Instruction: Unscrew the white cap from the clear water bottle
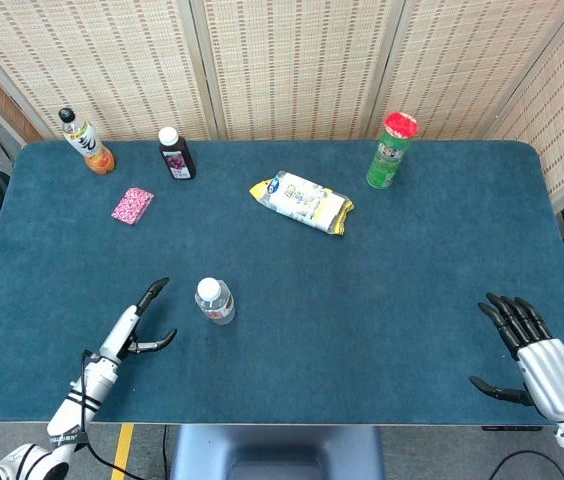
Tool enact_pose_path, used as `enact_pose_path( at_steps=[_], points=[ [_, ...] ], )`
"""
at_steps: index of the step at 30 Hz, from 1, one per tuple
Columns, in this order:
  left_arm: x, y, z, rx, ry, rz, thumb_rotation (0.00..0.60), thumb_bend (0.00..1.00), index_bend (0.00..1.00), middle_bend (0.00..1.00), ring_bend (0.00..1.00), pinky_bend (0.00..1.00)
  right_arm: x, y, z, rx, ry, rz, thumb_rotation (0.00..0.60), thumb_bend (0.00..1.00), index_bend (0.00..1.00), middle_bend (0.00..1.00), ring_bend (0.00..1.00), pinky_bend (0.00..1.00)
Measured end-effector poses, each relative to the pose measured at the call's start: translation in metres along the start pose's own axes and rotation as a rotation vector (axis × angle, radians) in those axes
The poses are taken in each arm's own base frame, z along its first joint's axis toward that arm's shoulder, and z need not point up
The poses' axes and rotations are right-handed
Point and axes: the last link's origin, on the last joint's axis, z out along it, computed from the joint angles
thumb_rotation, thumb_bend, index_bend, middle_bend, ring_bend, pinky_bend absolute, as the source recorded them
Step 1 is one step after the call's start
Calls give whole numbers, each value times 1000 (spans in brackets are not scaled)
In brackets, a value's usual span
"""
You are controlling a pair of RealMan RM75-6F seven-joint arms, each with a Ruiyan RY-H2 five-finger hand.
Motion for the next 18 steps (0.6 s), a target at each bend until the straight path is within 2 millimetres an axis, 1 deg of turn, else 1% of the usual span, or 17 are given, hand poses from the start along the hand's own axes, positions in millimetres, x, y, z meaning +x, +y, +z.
enact_pose_path(
  at_steps=[3,8,15,18],
  points=[
    [-8,2,12,2,3,12,568,322,0,0,0,49,-1,1,0,-6,-7,-1,514,64,0,0,0,0],
    [-18,10,30,-3,-5,3,572,322,0,0,0,49,-2,4,2,-19,-18,-3,514,65,0,0,0,0],
    [-31,28,42,-39,-42,-19,587,322,0,0,0,51,-1,7,4,-31,-19,-2,515,64,0,0,0,0],
    [-34,33,44,-41,-60,-22,591,321,0,0,0,51,0,8,4,-35,-16,-2,515,65,0,0,0,0]
  ],
)
